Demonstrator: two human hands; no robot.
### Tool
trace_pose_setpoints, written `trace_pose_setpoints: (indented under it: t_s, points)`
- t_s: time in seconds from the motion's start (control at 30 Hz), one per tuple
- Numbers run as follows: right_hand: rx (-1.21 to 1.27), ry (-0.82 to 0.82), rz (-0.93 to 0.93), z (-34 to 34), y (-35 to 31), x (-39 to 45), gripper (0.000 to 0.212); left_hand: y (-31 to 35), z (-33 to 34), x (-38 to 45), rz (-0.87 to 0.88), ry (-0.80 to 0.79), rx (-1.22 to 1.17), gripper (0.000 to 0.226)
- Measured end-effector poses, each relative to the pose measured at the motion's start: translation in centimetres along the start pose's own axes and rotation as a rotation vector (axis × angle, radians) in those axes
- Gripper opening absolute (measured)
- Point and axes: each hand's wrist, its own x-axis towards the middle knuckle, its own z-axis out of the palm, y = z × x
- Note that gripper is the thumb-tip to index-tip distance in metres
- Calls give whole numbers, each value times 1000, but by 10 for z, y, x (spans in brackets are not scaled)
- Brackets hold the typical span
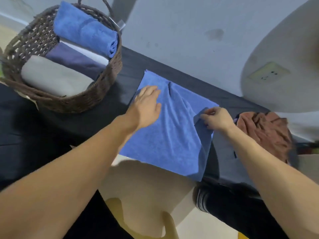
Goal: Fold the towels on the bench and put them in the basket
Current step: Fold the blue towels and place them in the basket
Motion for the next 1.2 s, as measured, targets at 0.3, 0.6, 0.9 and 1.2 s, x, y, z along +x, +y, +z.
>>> trace_pose_setpoints:
  t_s: [0.3, 0.6, 0.9, 1.2]
  points:
    - [38, 4, -44, 25, -12, -7, 15, -23, 9, 47, 58, -184, 452, 72]
    - [654, 41, 184, -25, 34, 35, 25, -16, 0, 58, -29, -223, 386, 73]
    - [314, 297, 56, -9, 36, 39, 18, -2, -16, 93, -38, -135, 379, 45]
    - [266, 260, 135, -14, 37, 50, 18, -16, -30, 124, -108, 23, 214, 9]
